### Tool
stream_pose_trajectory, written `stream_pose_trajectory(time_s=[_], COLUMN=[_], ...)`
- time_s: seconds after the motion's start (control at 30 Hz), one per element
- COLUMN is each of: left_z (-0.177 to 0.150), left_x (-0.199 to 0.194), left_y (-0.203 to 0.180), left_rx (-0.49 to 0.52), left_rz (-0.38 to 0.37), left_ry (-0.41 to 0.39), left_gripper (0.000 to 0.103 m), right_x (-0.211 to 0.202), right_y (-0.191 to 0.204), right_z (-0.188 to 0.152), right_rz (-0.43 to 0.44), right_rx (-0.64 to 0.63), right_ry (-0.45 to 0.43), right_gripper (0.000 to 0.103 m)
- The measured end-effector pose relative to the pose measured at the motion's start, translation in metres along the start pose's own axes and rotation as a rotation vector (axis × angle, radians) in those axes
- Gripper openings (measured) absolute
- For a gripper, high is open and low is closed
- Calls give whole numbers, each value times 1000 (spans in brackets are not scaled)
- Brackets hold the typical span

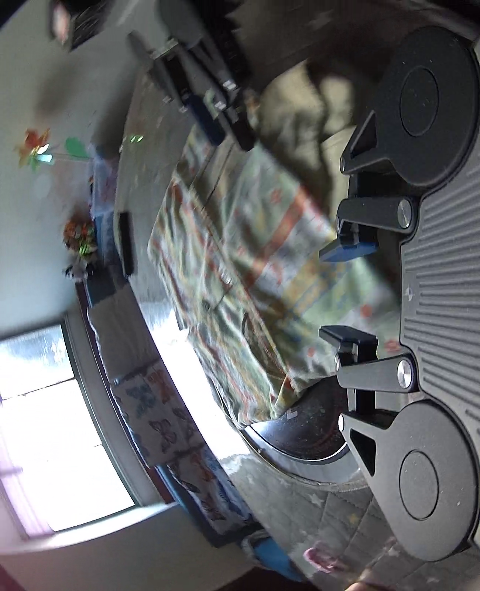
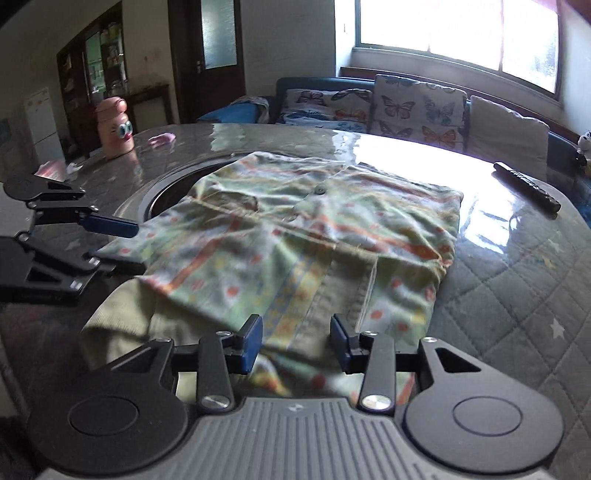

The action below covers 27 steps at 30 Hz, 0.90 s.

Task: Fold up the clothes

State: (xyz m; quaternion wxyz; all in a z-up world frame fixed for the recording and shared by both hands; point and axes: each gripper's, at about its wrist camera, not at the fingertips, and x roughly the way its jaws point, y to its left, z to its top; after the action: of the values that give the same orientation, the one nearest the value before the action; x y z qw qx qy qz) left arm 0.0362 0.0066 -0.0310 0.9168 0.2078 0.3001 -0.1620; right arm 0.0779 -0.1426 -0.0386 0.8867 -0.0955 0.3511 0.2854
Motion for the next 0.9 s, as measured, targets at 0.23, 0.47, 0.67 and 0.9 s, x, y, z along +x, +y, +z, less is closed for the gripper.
stream_pose_trajectory(time_s=[0.23,0.47,0.67,0.9], left_z=[-15,-3,20,49], left_x=[-15,-5,3,10], left_y=[-38,-54,-41,-8], left_rx=[196,230,91,-58], left_rz=[-43,-91,-130,-148], left_ry=[-36,-117,-157,-169], left_gripper=[53,54,18,11], right_x=[-16,-31,-41,-23], right_y=[-1,0,7,27], right_z=[-4,-13,-22,-13], right_rz=[21,-28,-35,-15], right_rx=[12,-47,-138,-222], right_ry=[-2,8,5,-53], right_gripper=[47,62,75,75])
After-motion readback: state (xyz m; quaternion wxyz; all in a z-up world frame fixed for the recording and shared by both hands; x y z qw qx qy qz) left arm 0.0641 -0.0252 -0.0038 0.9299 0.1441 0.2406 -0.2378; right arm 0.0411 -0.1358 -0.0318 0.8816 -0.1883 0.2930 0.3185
